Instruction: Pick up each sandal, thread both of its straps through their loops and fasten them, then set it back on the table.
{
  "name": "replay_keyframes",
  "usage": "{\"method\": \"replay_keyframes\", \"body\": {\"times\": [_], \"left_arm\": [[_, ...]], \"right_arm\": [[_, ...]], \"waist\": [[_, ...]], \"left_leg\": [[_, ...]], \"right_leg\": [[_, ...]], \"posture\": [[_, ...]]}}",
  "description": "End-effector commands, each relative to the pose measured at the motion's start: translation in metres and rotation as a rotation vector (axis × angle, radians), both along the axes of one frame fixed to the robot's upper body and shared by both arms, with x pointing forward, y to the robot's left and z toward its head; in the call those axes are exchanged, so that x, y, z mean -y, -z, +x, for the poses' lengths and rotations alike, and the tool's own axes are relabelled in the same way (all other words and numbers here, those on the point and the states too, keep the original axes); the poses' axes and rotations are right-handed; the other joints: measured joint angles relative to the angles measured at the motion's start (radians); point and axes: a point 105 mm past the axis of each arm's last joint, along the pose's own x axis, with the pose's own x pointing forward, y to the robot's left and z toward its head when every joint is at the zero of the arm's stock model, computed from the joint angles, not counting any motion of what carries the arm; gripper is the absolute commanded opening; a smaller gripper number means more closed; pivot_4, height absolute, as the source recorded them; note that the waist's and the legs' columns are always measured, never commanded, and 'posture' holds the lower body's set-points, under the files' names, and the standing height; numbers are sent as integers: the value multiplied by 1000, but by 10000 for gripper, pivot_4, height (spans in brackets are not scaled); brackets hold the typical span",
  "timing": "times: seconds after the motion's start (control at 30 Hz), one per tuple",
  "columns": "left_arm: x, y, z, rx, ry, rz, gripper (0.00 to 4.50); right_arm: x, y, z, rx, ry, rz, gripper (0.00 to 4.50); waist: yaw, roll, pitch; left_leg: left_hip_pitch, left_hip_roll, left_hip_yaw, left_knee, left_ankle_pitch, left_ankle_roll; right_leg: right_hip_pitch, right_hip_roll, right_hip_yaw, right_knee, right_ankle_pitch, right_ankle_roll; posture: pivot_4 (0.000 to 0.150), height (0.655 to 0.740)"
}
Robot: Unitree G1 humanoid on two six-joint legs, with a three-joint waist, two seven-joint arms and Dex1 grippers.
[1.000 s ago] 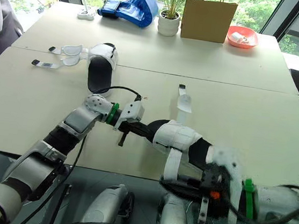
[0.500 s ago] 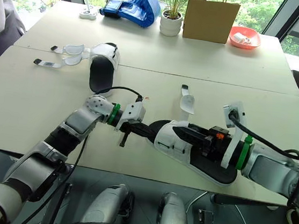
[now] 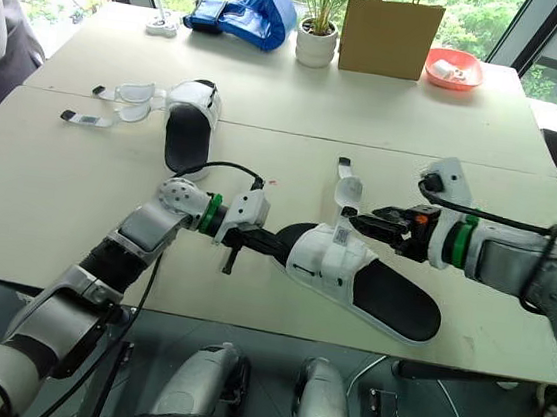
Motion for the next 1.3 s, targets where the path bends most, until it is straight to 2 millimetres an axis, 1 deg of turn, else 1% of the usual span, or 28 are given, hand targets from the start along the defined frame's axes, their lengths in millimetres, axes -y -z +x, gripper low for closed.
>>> {"method": "replay_keyframes", "body": {"times": [0.03,0.13,0.2,0.27,0.37,0.4,0.57,0.63,0.67,0.73,0.77,0.87,0.93,1.03,1.1,1.2,1.3], "left_arm": [[0,13,-1,-27,-14,41,0],[3,13,-1,-25,-12,39,0],[4,14,0,-21,-11,42,0],[4,16,2,-8,-20,54,0],[5,19,7,10,-43,69,0],[6,21,9,13,-54,71,0],[8,23,11,15,-65,69,0],[7,23,11,16,-65,68,0],[7,23,12,17,-67,69,0],[6,23,13,18,-69,71,0],[6,23,13,18,-70,72,0],[6,24,13,21,-67,76,0],[5,28,12,40,-46,98,0],[3,33,12,56,-32,117,0],[3,33,12,51,-34,112,0],[3,32,12,49,-33,108,0],[3,32,12,49,-34,105,0]], "right_arm": [[-2,-2,11,4,6,8,29537],[-8,1,17,-50,10,68,29537],[-9,3,17,-58,6,65,24457],[-15,-1,13,-56,-26,86,16962],[-20,-7,3,-58,-76,95,1049],[-18,-9,0,-48,-77,76,394],[-12,-19,-7,-4,-79,41,394],[-9,-29,-9,18,-76,61,394],[-6,-37,-10,37,-66,85,394],[4,-50,-8,77,-20,117,394],[8,-53,-6,89,0,125,394],[16,-56,-3,104,44,131,394],[28,-56,5,113,112,154,394],[30,-46,9,76,138,187,394],[31,-37,11,63,146,161,394],[34,-18,15,24,188,142,394],[40,-1,18,-11,241,110,394]], "waist": [[3,0,0],[4,1,0],[6,1,0],[5,1,0],[6,1,0],[6,1,0],[4,1,0],[4,1,0],[4,1,0],[5,1,0],[5,1,0],[4,1,0],[3,1,0],[3,1,0],[4,1,-1],[2,1,-1],[3,2,-1]], "left_leg": [[-1,0,0,0,0,0],[-1,-1,0,0,0,0],[-1,-1,0,1,0,0],[-1,-1,0,0,0,0],[-1,-1,0,1,0,1],[-1,-1,0,1,0,1],[-1,-1,0,1,-1,1],[-1,-1,0,1,-1,1],[-1,-1,0,1,-1,1],[-1,-1,0,1,-1,1],[-1,-1,0,1,-1,1],[-1,-1,0,1,0,1],[-1,-1,0,1,-1,1],[-1,-1,0,1,-1,1],[-1,-1,0,1,0,1],[-1,-1,0,1,-1,1],[0,-1,0,1,-3,6]], "right_leg": [[0,0,0,0,0,0],[-1,0,0,0,0,0],[0,0,0,0,0,0],[0,-1,0,0,0,0],[0,-1,0,0,0,0],[0,-1,0,0,0,0],[0,-1,0,0,1,1],[0,-1,0,0,1,1],[0,-1,0,0,1,1],[0,-1,0,0,1,1],[0,-1,0,0,1,1],[0,-2,0,0,1,1],[0,-2,0,0,1,1],[0,-2,0,0,1,1],[0,-2,0,0,1,1],[0,-2,0,0,1,1],[0,-2,0,1,1,1]], "posture": [[1500,7214],[1500,7214],[1500,7214],[1500,7214],[1500,7214],[1500,7214],[1500,7214],[1500,7214],[1500,7214],[1500,7214],[1500,7214],[1500,7214],[1500,7214],[1500,7214],[1500,7214],[1500,7214],[1500,7214]]}}
